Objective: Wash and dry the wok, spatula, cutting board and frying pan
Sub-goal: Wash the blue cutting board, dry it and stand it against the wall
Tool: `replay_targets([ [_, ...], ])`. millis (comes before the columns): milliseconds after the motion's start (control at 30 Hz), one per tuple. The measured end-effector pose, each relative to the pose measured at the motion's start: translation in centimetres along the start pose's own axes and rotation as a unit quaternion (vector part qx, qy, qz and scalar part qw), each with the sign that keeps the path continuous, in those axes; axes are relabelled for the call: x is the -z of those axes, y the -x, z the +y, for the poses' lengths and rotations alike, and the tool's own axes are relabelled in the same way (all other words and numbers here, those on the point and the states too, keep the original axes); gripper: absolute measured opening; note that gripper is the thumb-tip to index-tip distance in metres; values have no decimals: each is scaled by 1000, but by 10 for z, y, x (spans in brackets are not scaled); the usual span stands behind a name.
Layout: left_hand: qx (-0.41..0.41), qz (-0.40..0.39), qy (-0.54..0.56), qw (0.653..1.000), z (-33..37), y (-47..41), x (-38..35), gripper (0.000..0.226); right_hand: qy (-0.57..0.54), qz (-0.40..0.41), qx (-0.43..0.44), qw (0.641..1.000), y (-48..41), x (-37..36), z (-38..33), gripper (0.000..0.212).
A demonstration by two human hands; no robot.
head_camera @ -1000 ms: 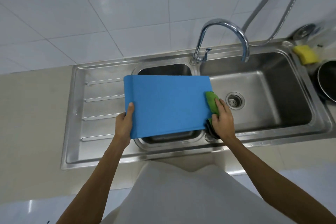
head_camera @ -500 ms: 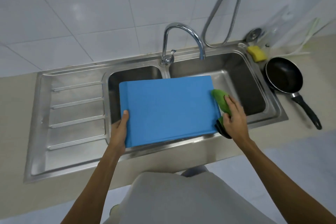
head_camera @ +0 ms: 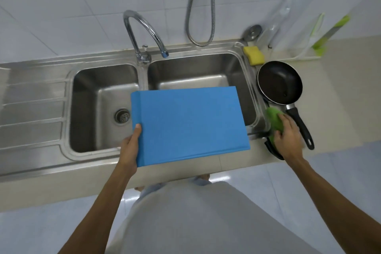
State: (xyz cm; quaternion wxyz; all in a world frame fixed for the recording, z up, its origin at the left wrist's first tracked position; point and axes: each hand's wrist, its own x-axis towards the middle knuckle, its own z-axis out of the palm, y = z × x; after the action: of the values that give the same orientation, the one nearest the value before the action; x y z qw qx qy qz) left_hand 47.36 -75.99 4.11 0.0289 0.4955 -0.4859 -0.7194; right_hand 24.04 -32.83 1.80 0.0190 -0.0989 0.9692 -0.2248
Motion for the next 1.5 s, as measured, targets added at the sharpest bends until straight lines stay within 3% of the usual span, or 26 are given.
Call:
replay_targets([
  [167,2,18,-4,1000,-25,12,-50,51,14,-47,24,998,-8,-9,39,64],
  [300,-3,49,6,999,-36,24,-76,71,3,-124,26,992,-14,-6,44,56],
  [367,-9,50,13,999,-38,31,-89,58,-12,-114,3,993,-23,3,40,43],
  [433,-12,45,22,999,-40,37,-99,50,-95,-72,-35,992,-30,15,29,29],
  [500,-12,24,26,999,-39,41,-106,51,-231,-81,-77,967,-39,29,14,24],
  [567,-23,0,25,999,-34,45,-112,48,-372,-110,-132,912,-45,39,3,22],
  [667,-74,-19,-10,997,-23,55,-122,46,-445,-104,-181,871,-47,52,-1,18],
  [767,-181,-13,-89,979,-9,69,-136,48,-453,-84,-186,868,-39,65,9,19],
  [900,-291,-23,-165,942,15,85,-159,14,-466,-39,-188,864,-23,98,25,17],
  [1000,-303,-77,-184,932,21,94,-177,12,-429,9,-182,885,-4,131,39,16],
  [1067,-315,-108,-203,921,22,101,-190,22,-358,58,-158,918,10,155,54,15],
  [1100,-331,-118,-224,909,23,105,-197,26,-315,81,-147,934,18,167,63,16],
  [1167,-378,-141,-281,871,23,111,-214,13,-295,119,-150,936,35,189,83,18],
  [1233,-389,-169,-321,847,19,121,-236,11,-370,140,-171,902,53,210,103,19],
  [1300,-362,-189,-314,857,10,134,-261,28,-478,153,-188,845,70,232,125,16],
  [1400,-322,-219,-274,880,-3,155,-299,25,-584,177,-180,772,90,265,157,14],
  [1500,-294,-274,-213,891,-5,179,-342,43,-651,195,-170,714,99,298,195,24],
])
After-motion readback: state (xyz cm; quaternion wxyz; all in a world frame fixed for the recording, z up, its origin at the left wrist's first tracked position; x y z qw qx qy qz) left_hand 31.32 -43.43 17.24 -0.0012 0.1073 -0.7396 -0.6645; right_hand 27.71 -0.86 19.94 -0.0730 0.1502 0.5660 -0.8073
